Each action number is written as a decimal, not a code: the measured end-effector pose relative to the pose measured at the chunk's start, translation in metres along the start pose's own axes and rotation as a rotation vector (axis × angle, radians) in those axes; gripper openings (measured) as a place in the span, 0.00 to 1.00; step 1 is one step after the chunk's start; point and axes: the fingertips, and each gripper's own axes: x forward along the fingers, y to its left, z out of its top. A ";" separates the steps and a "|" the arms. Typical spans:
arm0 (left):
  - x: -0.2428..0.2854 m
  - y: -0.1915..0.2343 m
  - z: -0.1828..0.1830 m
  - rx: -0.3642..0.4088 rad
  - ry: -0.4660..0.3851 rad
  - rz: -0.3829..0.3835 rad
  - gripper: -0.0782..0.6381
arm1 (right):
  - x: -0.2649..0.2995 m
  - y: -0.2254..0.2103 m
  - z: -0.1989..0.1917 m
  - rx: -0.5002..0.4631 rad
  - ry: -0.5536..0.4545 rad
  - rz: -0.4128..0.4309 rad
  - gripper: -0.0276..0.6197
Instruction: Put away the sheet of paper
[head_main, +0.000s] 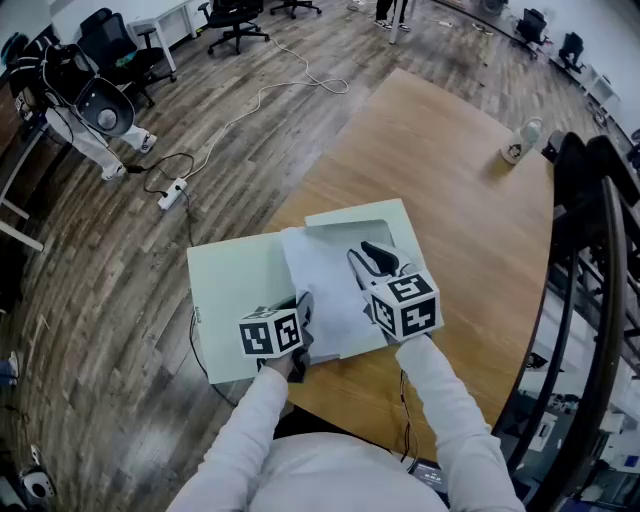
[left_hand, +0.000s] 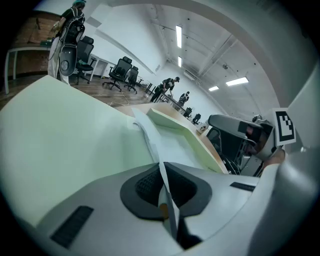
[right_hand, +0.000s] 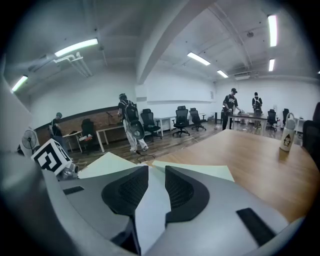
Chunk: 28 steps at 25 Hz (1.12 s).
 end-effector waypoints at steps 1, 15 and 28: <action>0.001 -0.002 0.000 0.005 0.001 0.003 0.13 | -0.007 0.000 0.000 0.004 -0.010 -0.006 0.24; 0.014 -0.035 -0.006 0.031 0.004 -0.017 0.13 | -0.076 0.022 -0.012 0.128 -0.085 -0.013 0.24; 0.036 -0.062 -0.014 0.072 0.032 -0.034 0.13 | -0.110 0.006 -0.039 0.177 -0.078 -0.058 0.24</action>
